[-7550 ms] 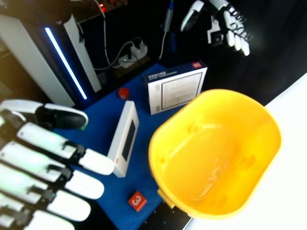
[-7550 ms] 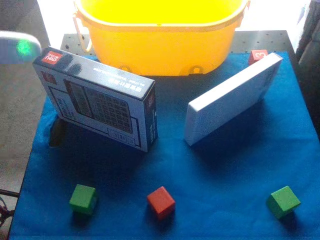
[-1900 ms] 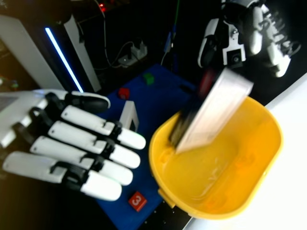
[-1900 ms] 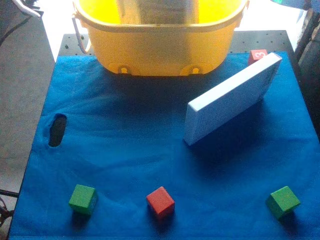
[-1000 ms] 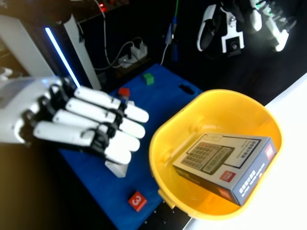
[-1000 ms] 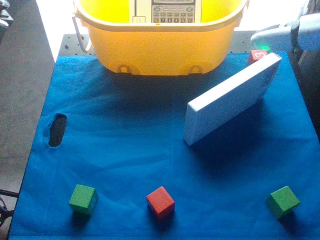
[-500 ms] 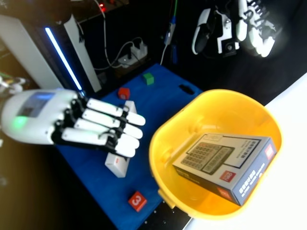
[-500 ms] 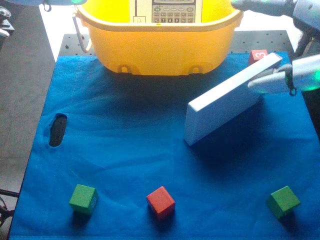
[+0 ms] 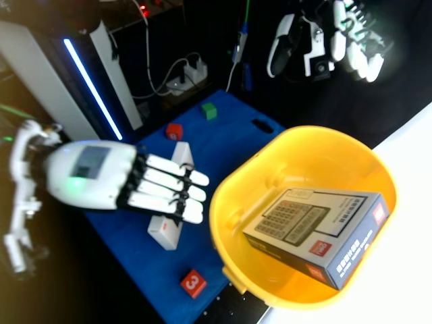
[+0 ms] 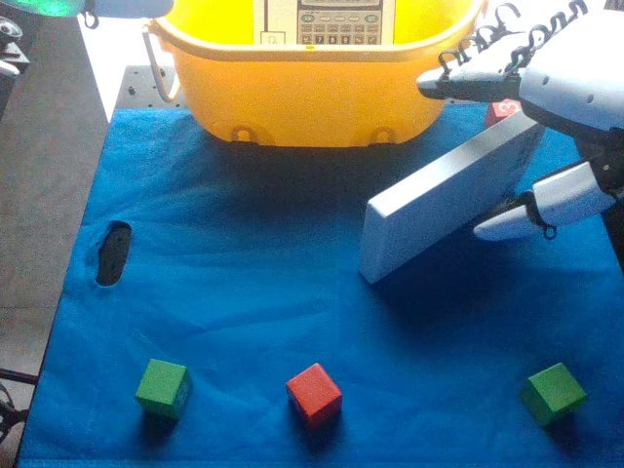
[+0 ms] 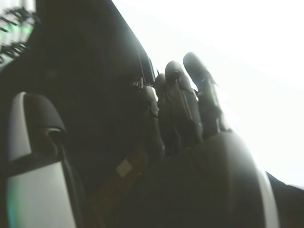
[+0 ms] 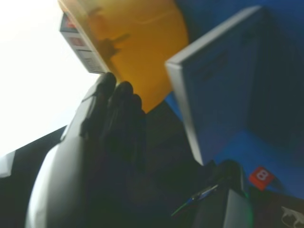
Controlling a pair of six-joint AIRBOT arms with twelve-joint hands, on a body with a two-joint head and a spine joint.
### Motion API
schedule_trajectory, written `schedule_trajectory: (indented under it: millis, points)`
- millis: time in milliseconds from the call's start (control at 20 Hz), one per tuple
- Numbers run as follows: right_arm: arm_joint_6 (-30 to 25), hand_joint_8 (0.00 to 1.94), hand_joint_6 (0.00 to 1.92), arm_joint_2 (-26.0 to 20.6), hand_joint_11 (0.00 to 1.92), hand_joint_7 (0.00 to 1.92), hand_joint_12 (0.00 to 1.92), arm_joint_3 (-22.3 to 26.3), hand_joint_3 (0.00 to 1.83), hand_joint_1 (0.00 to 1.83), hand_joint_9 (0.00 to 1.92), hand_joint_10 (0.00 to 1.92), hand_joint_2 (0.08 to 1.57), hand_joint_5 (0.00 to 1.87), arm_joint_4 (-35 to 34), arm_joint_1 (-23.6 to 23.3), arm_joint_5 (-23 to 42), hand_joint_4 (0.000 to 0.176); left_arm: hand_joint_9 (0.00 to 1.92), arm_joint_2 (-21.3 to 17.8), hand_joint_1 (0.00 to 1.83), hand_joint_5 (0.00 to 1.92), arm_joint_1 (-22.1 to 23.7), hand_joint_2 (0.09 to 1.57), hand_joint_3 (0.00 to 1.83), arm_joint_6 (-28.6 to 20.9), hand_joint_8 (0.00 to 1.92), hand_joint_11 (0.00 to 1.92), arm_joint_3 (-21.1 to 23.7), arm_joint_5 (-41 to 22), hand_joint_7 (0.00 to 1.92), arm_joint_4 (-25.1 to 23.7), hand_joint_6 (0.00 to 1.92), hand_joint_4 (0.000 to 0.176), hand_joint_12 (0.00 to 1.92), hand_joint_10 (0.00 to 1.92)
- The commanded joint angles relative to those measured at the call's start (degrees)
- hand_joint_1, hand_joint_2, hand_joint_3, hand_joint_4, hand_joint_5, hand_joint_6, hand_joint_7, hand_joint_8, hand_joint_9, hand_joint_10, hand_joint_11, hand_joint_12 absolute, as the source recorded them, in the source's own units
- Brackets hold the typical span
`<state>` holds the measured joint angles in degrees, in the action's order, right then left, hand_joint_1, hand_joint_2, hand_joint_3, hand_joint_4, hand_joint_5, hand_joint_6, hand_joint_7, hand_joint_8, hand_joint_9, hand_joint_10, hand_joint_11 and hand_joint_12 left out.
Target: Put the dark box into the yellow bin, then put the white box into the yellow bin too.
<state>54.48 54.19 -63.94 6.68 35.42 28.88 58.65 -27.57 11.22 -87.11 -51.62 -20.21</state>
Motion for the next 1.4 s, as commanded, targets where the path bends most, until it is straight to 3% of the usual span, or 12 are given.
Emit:
schedule_trajectory:
  millis: [0,100,300,350,400,500,650,1050,1150,1250,1300,1350]
  points:
    - [-0.08,0.00,0.01,0.34,0.25,0.49,0.31,-0.39,0.00,0.81,0.47,0.00,0.67,0.45,-0.53,-0.55,5.34,0.000,0.47,-0.17,1.10,0.46,0.24,0.86,0.00,-0.14,0.00,0.10,0.10,-5.97,0.42,2.95,0.00,0.038,0.81,0.00]
    - [-0.41,0.00,0.00,0.98,0.17,0.55,0.61,-0.99,0.00,0.86,0.54,0.00,0.68,0.53,-0.54,-0.26,5.04,0.000,0.49,-0.17,1.14,0.45,0.22,0.87,0.00,-0.14,0.00,0.12,0.12,-6.08,0.42,2.96,0.00,0.006,0.84,0.00]
    - [-2.28,0.02,0.04,2.45,0.28,0.93,0.93,-2.61,0.00,1.18,0.85,0.03,0.90,0.86,-0.54,0.30,5.03,0.000,0.48,-0.17,1.12,0.47,0.07,0.88,0.00,-0.15,0.00,0.08,0.14,-6.09,0.44,2.98,0.00,0.011,0.90,0.00]
    - [-2.28,0.01,0.56,2.61,0.50,1.07,1.08,-2.69,0.01,1.19,1.02,0.04,1.01,1.08,-0.54,0.30,5.04,0.000,0.47,-0.17,1.11,0.46,0.05,0.88,0.00,-0.14,0.00,0.05,0.13,-6.08,0.43,3.02,0.00,0.009,0.94,0.00]
    - [-2.28,0.42,0.85,2.66,0.62,1.18,1.18,-2.74,0.01,1.35,1.02,0.80,1.04,1.02,-0.54,0.29,5.05,0.000,0.47,-0.18,1.10,0.48,0.04,0.86,0.00,-0.14,0.01,0.06,0.12,-6.08,0.44,3.06,0.01,0.020,0.94,0.00]
    - [-2.28,0.75,0.96,2.75,0.78,1.10,1.24,-2.81,0.00,1.39,1.01,1.11,1.08,0.92,-0.57,0.25,5.10,0.000,0.47,-0.17,1.10,0.49,-0.15,0.85,0.00,-0.05,0.01,0.04,0.13,-6.08,0.46,3.17,0.01,0.030,0.94,0.00]
    - [-2.48,0.81,1.01,2.96,0.79,1.09,1.23,-2.79,0.00,1.39,0.98,1.15,1.10,0.88,-0.56,0.20,5.44,0.000,0.47,-0.17,1.14,0.47,-0.56,0.86,0.00,-0.03,0.00,0.11,0.13,-6.10,0.47,3.57,0.00,0.000,0.85,0.00]
    - [-6.77,0.61,0.79,3.70,0.93,1.20,1.24,-2.60,0.00,1.40,1.11,0.99,1.04,1.02,1.83,-0.53,9.62,0.000,0.39,-0.14,1.13,0.44,-1.11,0.87,0.00,0.41,0.00,0.03,0.04,-6.12,0.41,4.41,0.00,0.014,0.77,0.00]
    - [-6.77,0.75,0.98,3.70,0.83,1.11,1.27,-2.57,0.00,1.39,0.99,1.10,1.08,0.92,2.12,-1.86,10.39,0.000,0.41,-0.14,1.10,0.44,-1.88,0.89,0.01,0.44,0.00,0.04,0.03,-6.47,0.40,5.19,0.00,0.035,0.79,0.01]
    - [-6.78,0.75,0.99,3.67,0.52,1.12,1.43,-2.44,0.00,1.39,0.96,1.12,1.08,0.93,2.27,-3.06,11.65,0.000,0.41,-0.14,1.17,0.40,-2.26,0.91,0.00,0.45,0.00,0.06,-0.17,-6.47,0.39,5.46,0.00,0.012,0.72,0.00]
    - [-6.78,0.82,0.93,3.62,0.10,1.13,1.35,-2.33,0.00,1.38,0.93,1.12,1.08,0.94,2.26,-3.47,12.67,0.000,0.42,-0.14,1.17,0.39,-2.26,0.91,0.00,0.45,0.00,0.06,-0.25,-6.45,0.39,5.47,0.00,0.015,0.71,0.00]
    - [-6.78,0.83,0.87,3.60,0.02,1.17,0.43,-2.31,0.00,1.39,0.92,1.07,1.08,0.97,2.24,-3.83,13.73,0.000,0.46,-0.14,1.16,0.43,-2.25,0.88,0.00,0.45,0.00,0.08,-0.29,-6.47,0.43,5.48,0.00,0.045,0.67,0.00]
